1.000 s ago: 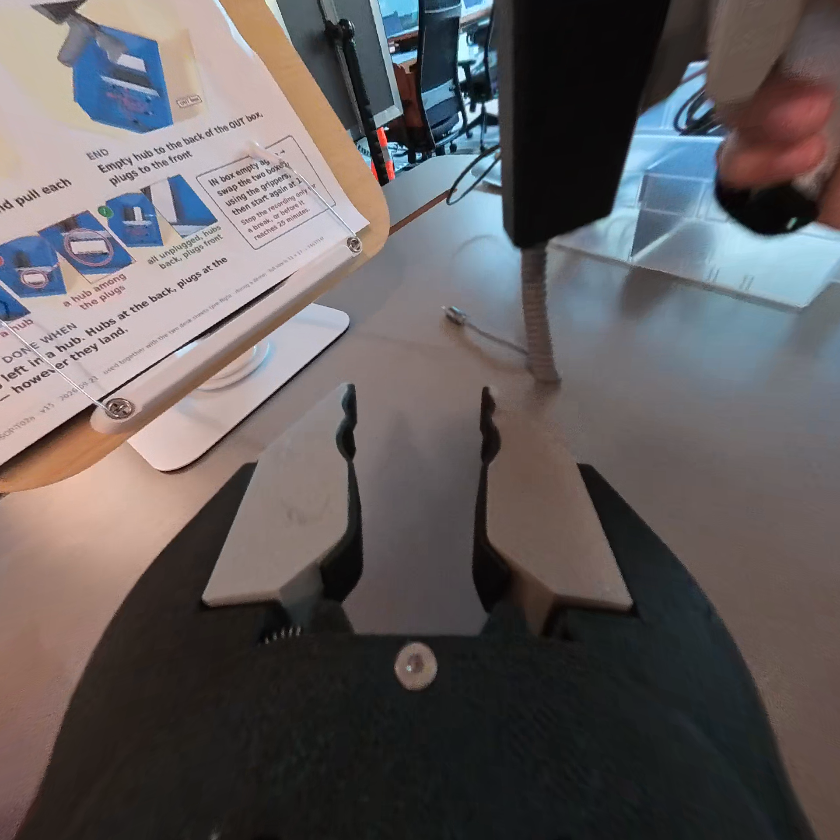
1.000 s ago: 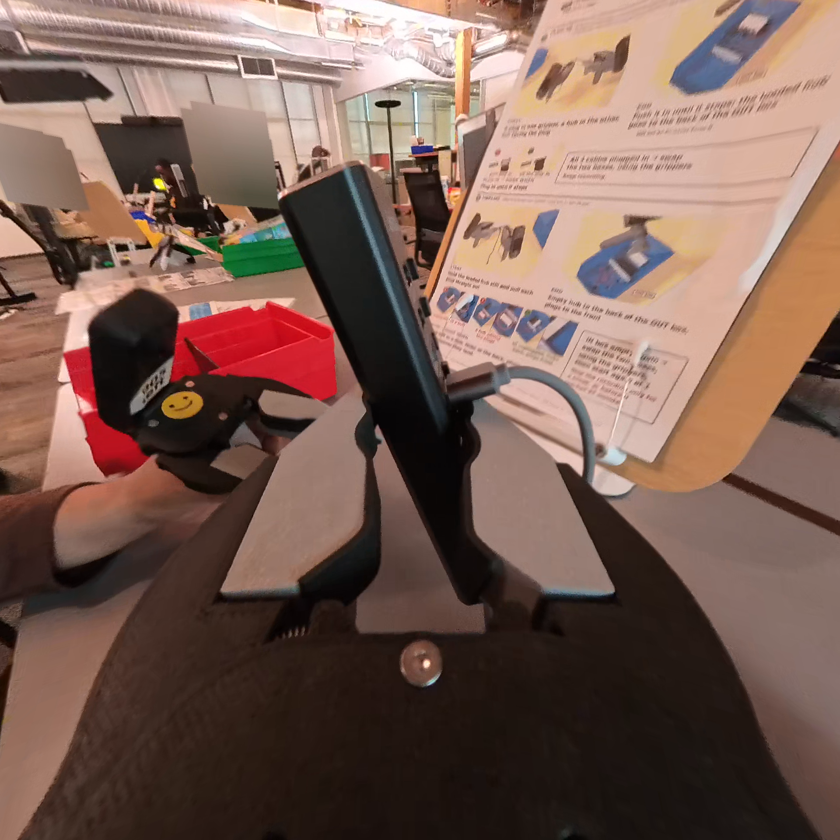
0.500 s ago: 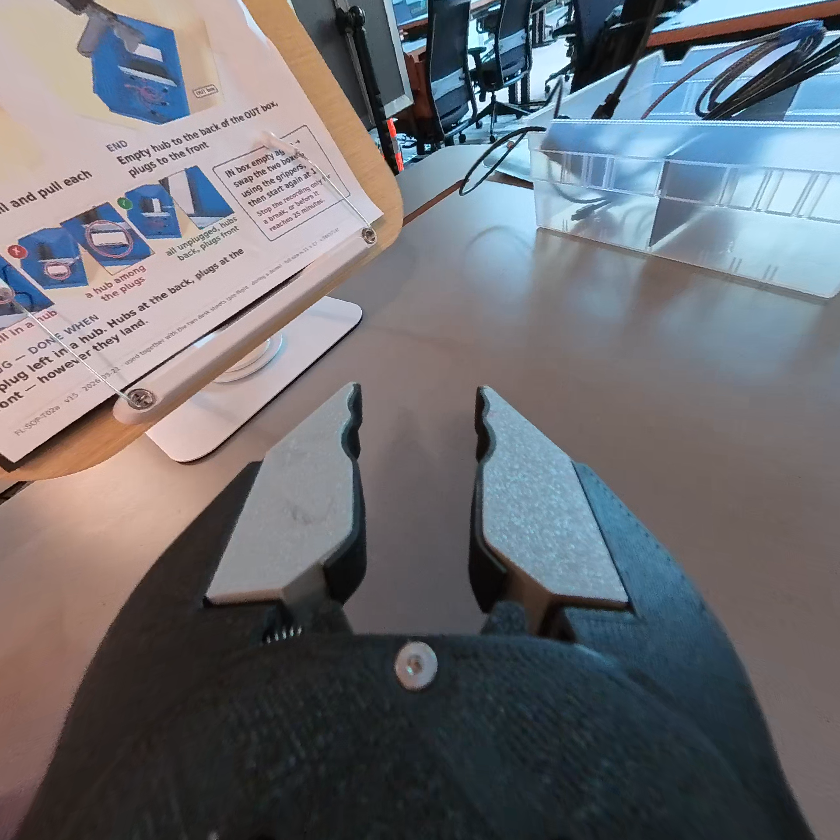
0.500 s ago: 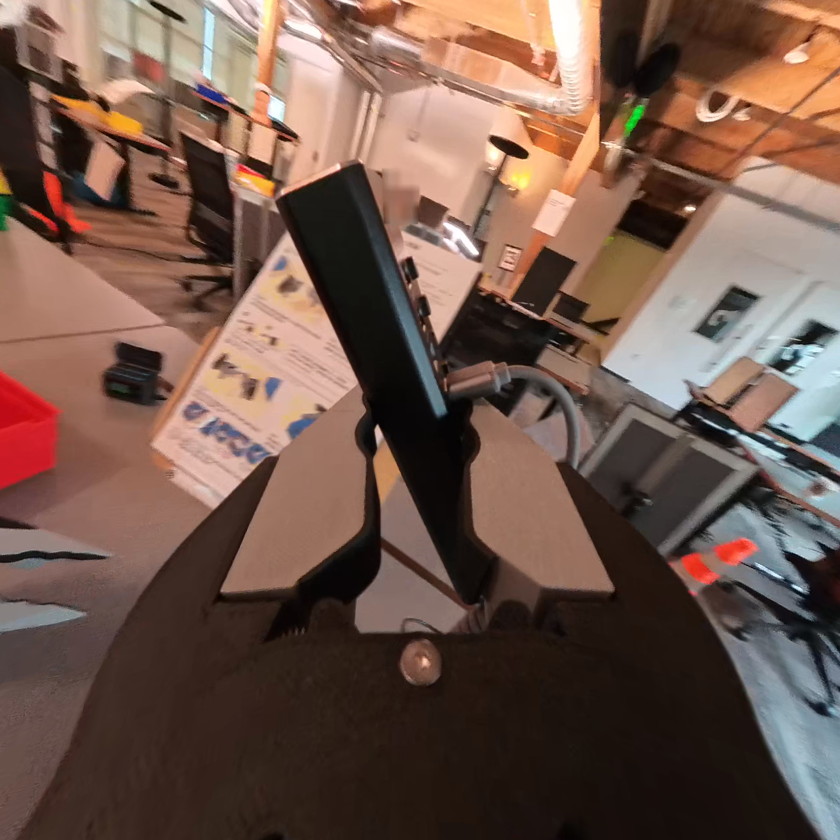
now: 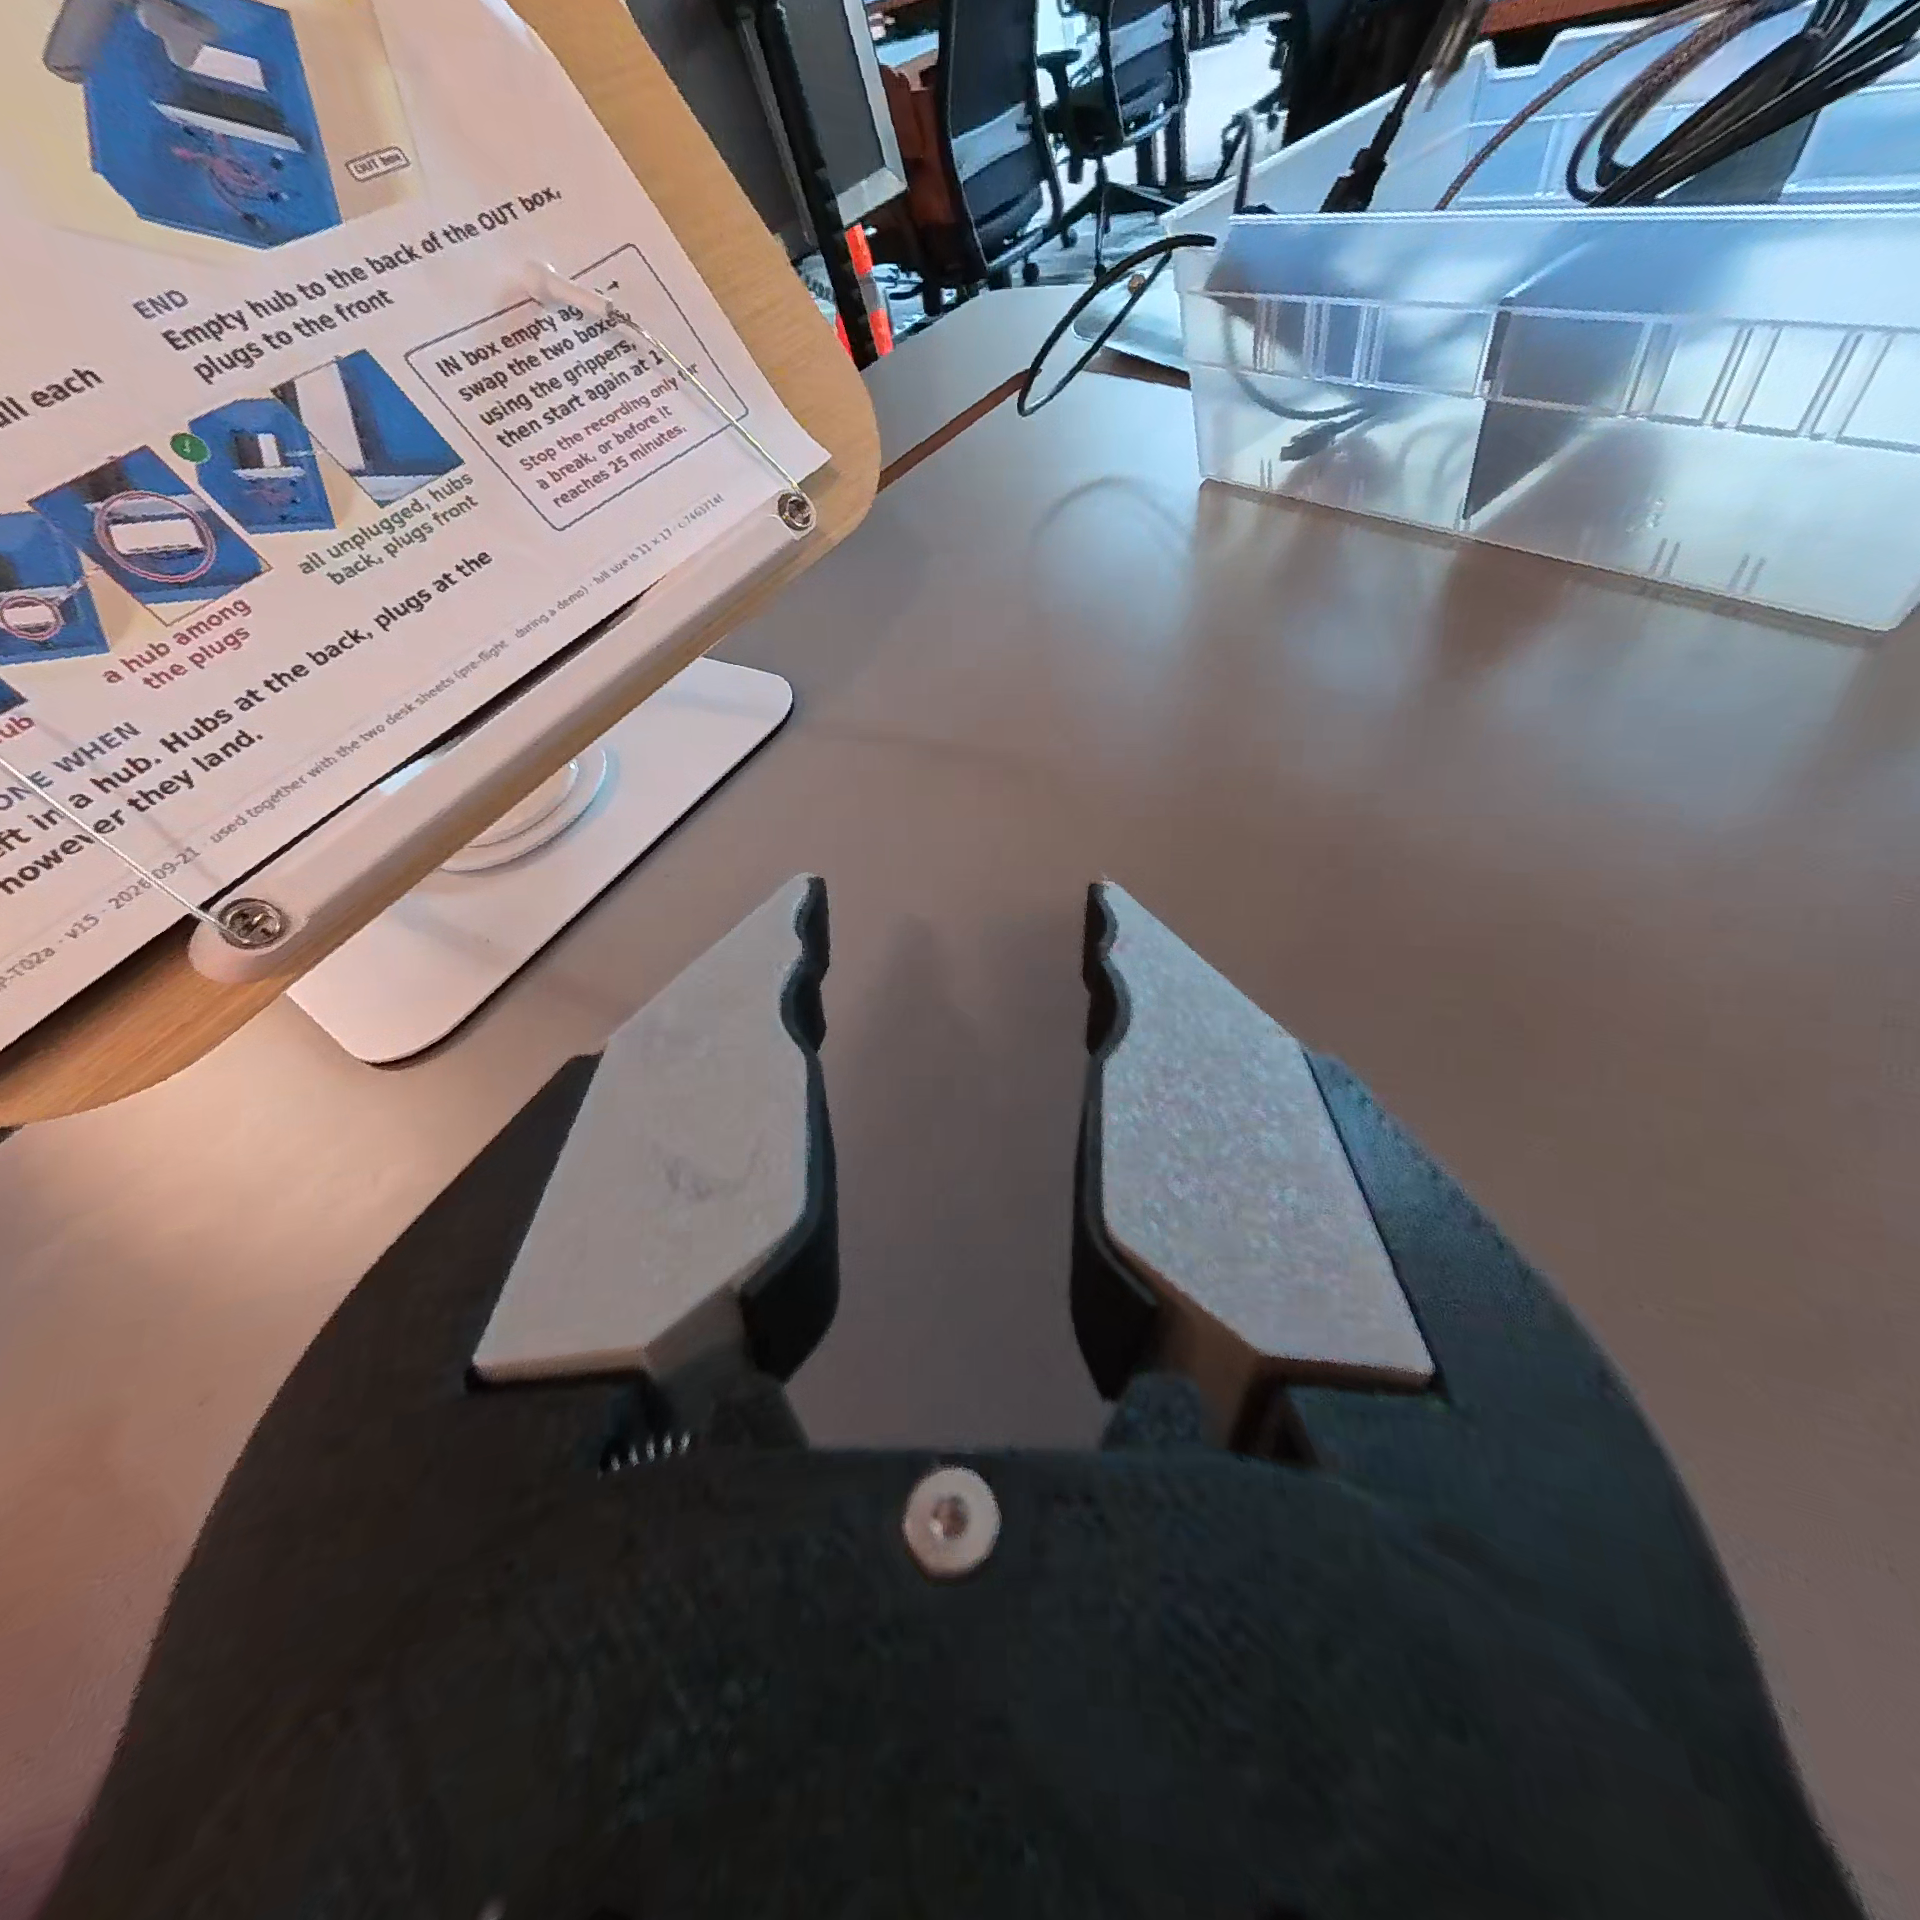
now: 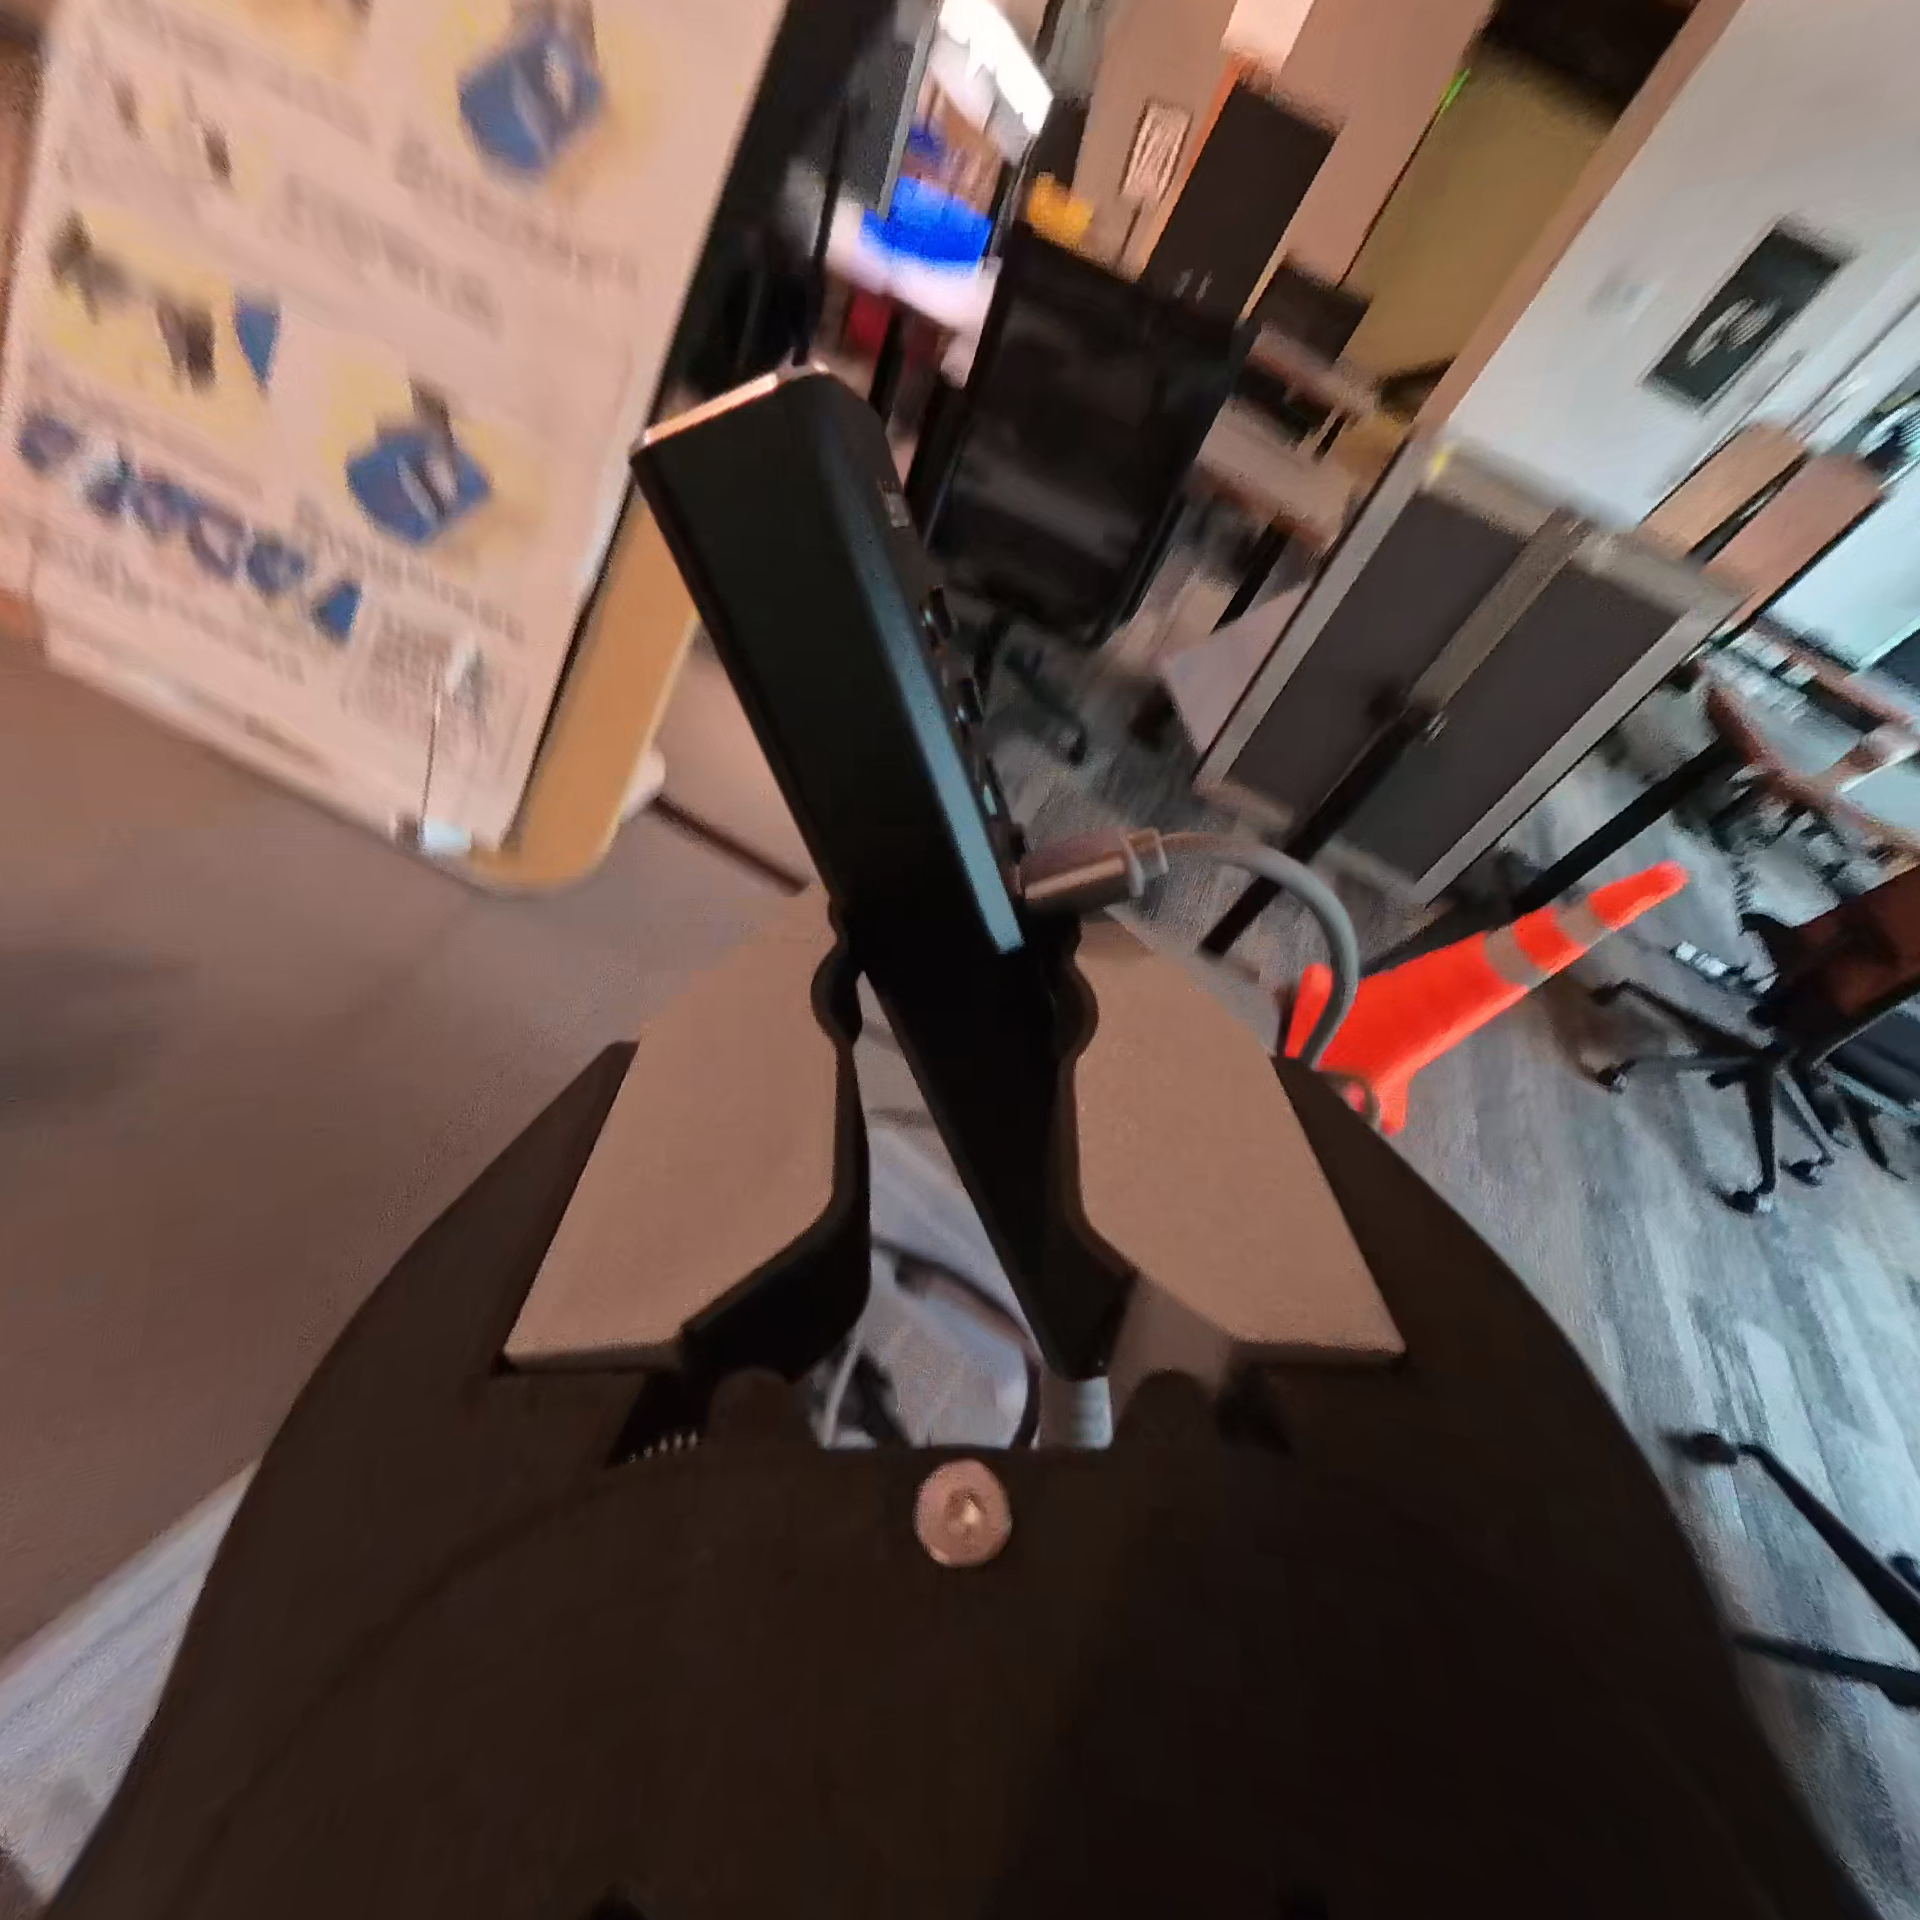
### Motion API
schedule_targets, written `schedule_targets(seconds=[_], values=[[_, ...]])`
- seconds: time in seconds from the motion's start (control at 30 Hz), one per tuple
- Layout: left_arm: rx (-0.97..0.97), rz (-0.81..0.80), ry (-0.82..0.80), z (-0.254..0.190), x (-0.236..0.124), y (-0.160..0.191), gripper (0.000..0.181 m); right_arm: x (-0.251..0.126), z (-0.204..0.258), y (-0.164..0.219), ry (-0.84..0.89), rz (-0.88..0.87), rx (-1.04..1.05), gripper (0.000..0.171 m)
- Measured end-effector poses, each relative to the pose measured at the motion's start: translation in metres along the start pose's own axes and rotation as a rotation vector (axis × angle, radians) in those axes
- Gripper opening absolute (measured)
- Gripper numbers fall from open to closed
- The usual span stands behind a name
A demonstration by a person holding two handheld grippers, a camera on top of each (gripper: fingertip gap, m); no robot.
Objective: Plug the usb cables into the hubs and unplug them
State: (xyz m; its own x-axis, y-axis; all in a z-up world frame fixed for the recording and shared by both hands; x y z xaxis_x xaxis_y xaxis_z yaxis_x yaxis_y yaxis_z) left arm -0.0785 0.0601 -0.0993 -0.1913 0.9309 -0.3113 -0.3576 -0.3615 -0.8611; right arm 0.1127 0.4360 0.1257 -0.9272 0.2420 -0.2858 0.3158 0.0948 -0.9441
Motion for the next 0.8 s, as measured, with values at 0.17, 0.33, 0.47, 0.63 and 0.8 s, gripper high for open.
schedule_targets(seconds=[0.17, 0.33, 0.47, 0.63, 0.8], values=[[0.01, 0.008, 0.005, -0.002, 0.001, 0.0, 0.047, 0.026, -0.003, 0.088, 0.008, 0.43, -0.179, 0.031], [0.019, 0.029, 0.021, -0.005, 0.005, 0.003, 0.046, 0.051, 0.014, 0.164, -0.028, 0.971, -0.419, 0.032], [0.04, 0.042, 0.023, -0.008, 0.007, 0.003, 0.046, 0.077, 0.019, 0.192, 0.029, 1.144, -0.497, 0.032], [0.027, 0.057, 0.043, -0.008, 0.009, 0.007, 0.048, 0.093, 0.028, 0.171, 0.014, 1.108, -0.515, 0.036], [0.027, 0.072, 0.034, -0.008, 0.009, 0.006, 0.049, 0.063, 0.041, 0.096, 0.038, 0.673, -0.352, 0.074]])
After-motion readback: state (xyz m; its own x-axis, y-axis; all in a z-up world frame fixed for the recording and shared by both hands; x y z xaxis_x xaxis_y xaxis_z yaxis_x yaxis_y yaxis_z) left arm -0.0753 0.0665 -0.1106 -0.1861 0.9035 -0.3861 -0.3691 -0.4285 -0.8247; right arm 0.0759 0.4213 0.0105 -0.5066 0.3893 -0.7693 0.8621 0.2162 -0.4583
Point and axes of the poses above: each gripper's, where its closed fingertips meet, x out along the fingers, y out of its underside, z = x × y across the jaws, the point moved 8 cm from there along -x, back along the fingers, and after that the axes turned 11 degrees about x, right-handed, at the moved point
